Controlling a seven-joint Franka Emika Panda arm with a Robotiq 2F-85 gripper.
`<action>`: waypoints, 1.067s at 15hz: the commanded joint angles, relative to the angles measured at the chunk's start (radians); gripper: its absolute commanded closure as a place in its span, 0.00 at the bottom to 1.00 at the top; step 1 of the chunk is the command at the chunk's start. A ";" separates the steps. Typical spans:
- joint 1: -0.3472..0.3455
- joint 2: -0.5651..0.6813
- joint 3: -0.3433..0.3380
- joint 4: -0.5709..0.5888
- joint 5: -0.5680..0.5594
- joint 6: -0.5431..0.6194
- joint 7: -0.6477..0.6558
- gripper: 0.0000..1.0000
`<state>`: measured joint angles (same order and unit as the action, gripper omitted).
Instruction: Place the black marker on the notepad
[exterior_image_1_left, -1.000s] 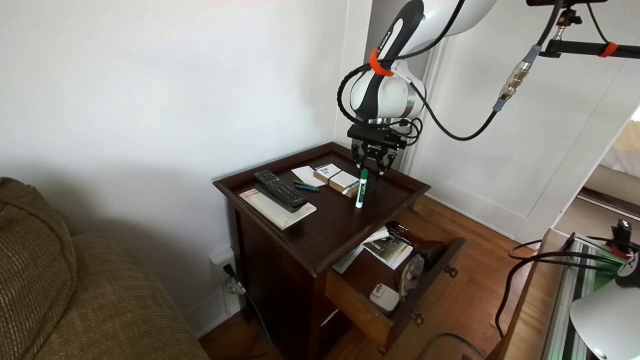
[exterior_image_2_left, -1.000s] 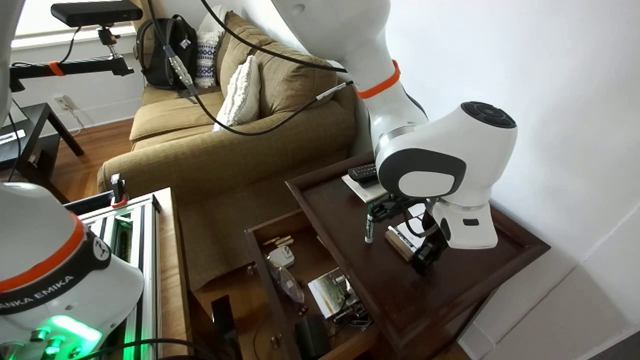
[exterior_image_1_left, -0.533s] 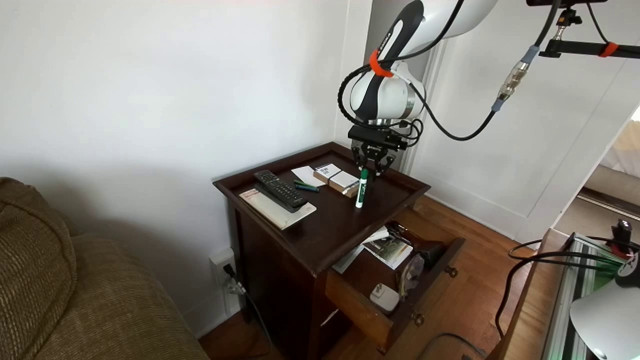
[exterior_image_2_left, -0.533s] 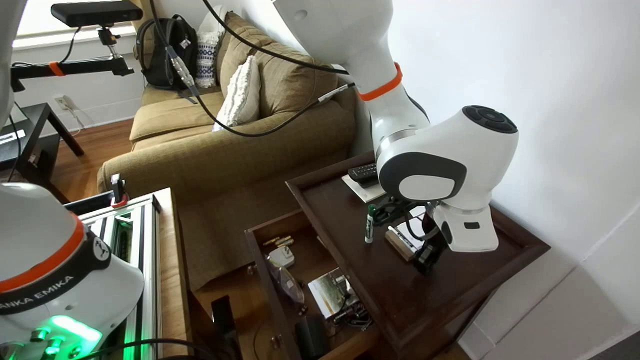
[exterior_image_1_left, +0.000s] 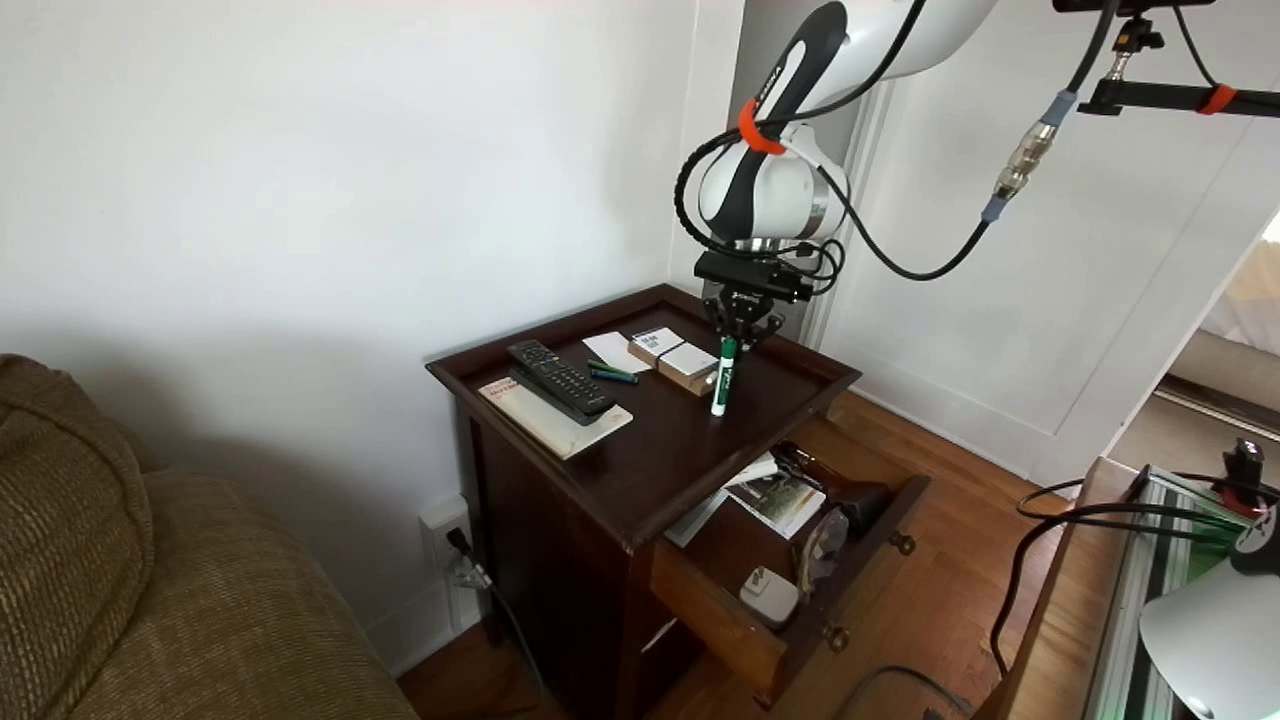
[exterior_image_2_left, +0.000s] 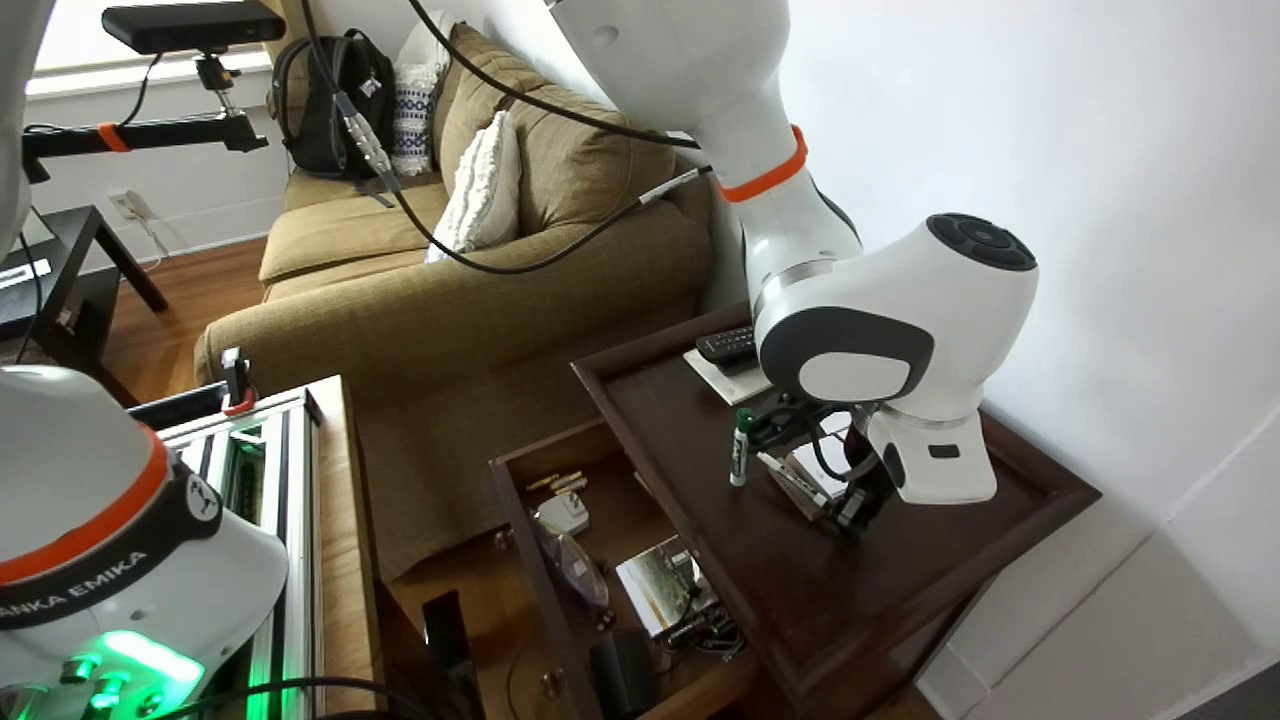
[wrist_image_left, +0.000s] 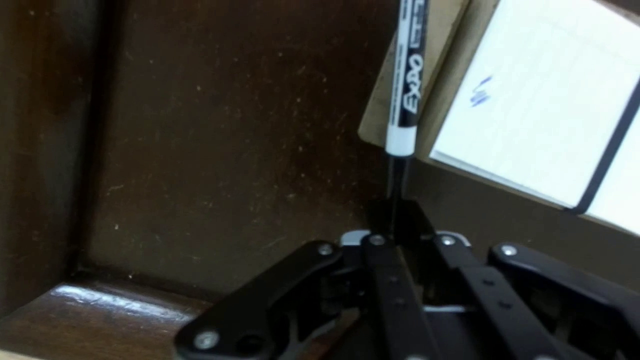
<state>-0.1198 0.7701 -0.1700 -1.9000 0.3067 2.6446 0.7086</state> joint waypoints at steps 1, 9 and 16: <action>-0.015 0.014 0.013 0.019 0.027 -0.025 -0.014 0.97; 0.033 0.023 -0.035 0.022 0.017 -0.028 0.147 0.97; 0.096 0.059 -0.086 0.061 -0.035 -0.063 0.287 0.97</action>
<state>-0.0617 0.7887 -0.2204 -1.8821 0.3032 2.6235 0.9234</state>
